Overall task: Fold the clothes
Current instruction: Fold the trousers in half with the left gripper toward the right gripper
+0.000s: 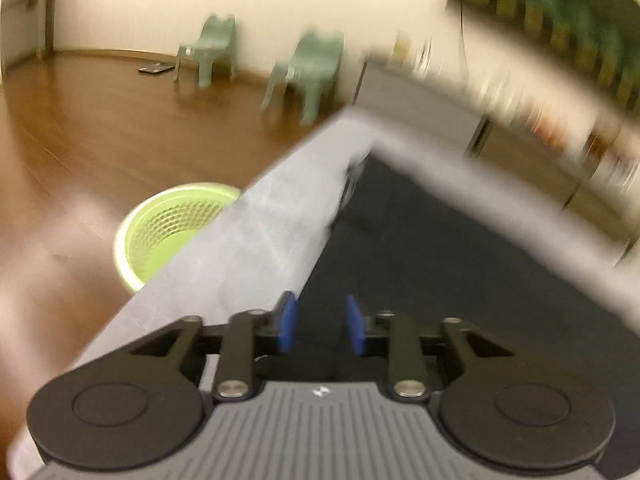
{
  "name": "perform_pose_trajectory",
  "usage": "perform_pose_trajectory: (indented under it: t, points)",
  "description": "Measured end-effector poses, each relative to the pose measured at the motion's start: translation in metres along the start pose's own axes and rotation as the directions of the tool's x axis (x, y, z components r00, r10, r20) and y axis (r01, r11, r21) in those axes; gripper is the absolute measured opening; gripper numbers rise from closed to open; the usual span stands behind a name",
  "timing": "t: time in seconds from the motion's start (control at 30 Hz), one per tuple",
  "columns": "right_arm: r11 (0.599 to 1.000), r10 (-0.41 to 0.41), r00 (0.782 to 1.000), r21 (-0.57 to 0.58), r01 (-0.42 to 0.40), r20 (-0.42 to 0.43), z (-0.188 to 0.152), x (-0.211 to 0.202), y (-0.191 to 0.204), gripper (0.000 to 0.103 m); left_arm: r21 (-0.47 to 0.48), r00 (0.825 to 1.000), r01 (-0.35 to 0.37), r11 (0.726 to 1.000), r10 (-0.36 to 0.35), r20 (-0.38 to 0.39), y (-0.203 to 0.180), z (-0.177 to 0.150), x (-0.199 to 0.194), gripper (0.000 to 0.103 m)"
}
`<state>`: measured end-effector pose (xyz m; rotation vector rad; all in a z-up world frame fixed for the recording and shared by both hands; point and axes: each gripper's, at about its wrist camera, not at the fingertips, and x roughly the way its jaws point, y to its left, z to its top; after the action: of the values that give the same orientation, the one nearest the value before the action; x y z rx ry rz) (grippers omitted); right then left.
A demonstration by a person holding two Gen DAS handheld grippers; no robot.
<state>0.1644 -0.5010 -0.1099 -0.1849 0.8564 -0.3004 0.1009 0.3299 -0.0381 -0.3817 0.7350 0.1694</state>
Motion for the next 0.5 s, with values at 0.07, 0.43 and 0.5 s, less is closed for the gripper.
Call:
perform_pose_trajectory:
  t: [0.07, 0.43, 0.5]
  points:
    - [0.995, 0.099, 0.993, 0.003, -0.099, 0.063, -0.001, -0.029, 0.013, 0.048, -0.076, 0.996, 0.084, 0.994, -0.081, 0.039, 0.01, -0.007, -0.02, 0.029]
    - [0.994, -0.077, 0.995, -0.076, 0.082, 0.063, -0.006, -0.047, 0.061, 0.057, -0.348, 0.998, -0.041, 0.937, 0.024, -0.054, 0.054, -0.043, -0.021, 0.037]
    - [0.998, 0.007, 0.986, -0.056, 0.002, 0.17, -0.002, -0.094, 0.089, 0.058, -0.411, 0.994, 0.02, 0.911, -0.063, -0.092, 0.058, -0.054, -0.017, 0.038]
